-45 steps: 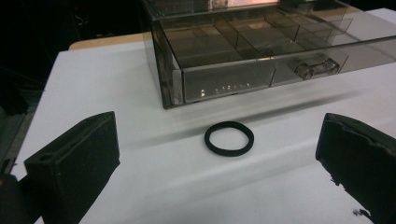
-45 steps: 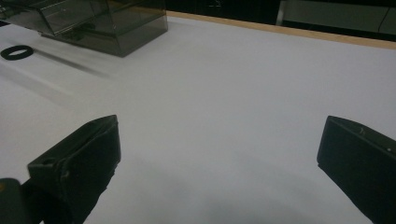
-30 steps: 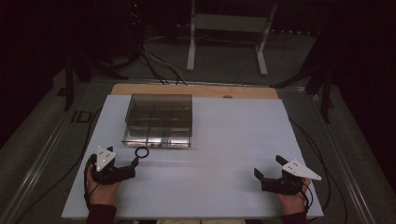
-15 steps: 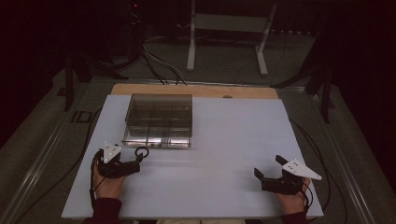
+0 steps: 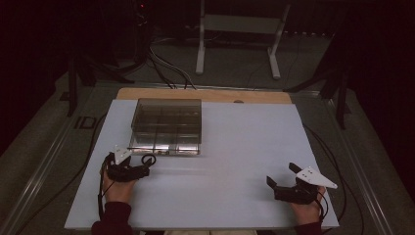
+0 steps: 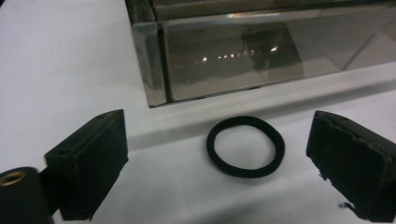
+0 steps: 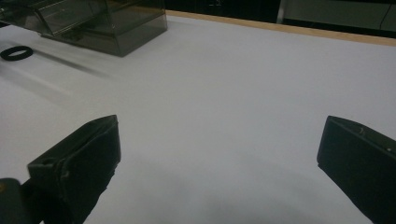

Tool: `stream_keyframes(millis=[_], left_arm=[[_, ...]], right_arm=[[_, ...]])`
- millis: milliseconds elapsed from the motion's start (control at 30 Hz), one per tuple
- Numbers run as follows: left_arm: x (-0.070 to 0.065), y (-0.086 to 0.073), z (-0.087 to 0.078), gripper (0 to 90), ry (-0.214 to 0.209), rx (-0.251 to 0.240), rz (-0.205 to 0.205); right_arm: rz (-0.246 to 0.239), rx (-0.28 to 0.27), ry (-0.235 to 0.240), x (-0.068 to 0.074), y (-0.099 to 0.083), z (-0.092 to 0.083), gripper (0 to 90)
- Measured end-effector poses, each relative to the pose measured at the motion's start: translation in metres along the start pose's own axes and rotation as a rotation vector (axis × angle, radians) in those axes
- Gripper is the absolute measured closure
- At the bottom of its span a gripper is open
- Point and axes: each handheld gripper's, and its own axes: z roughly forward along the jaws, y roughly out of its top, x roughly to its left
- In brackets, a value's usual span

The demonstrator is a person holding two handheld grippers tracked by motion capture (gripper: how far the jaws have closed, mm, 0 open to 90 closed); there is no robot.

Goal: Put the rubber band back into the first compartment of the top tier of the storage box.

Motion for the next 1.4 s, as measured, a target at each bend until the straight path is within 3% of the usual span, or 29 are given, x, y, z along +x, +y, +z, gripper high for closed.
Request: stream_keyframes(millis=[100, 233, 500, 667, 700, 833, 1033, 1400], left_arm=[[0.0, 0.001, 0.003, 13.0, 0.022, 0.024, -0.008], [-0.005, 0.0, 0.008, 22.1, 0.082, 0.047, 0.011], [-0.005, 0.0, 0.011, 51.5, 0.03, 0.081, 0.027], [-0.006, 0.0, 0.014, 62.2, 0.019, 0.12, 0.036], [-0.006, 0.0, 0.014, 69.7, 0.013, 0.125, 0.036], [-0.006, 0.0, 0.013, 85.5, 0.002, 0.134, 0.044], [-0.005, 0.0, 0.008, 89.2, -0.024, 0.15, 0.05], [-0.008, 0.001, 0.0, 89.3, -0.056, 0.134, 0.056]], right_arm=[[0.001, 0.001, 0.0, 0.0, 0.0, 0.0, 0.0], [0.0, 0.003, 0.0, 0.0, 0.0, 0.0, 0.0], [0.003, 0.003, -0.003, -0.001, 0.0, 0.0, 0.0], [0.003, 0.003, -0.003, -0.001, 0.0, 0.0, 0.0], [0.004, 0.003, -0.004, -0.001, 0.0, 0.0, 0.0], [0.005, 0.003, -0.004, -0.001, 0.0, 0.0, 0.0], [0.006, 0.004, -0.003, -0.001, -0.001, 0.0, 0.0], [0.008, 0.005, -0.004, -0.002, -0.001, 0.0, 0.0]])
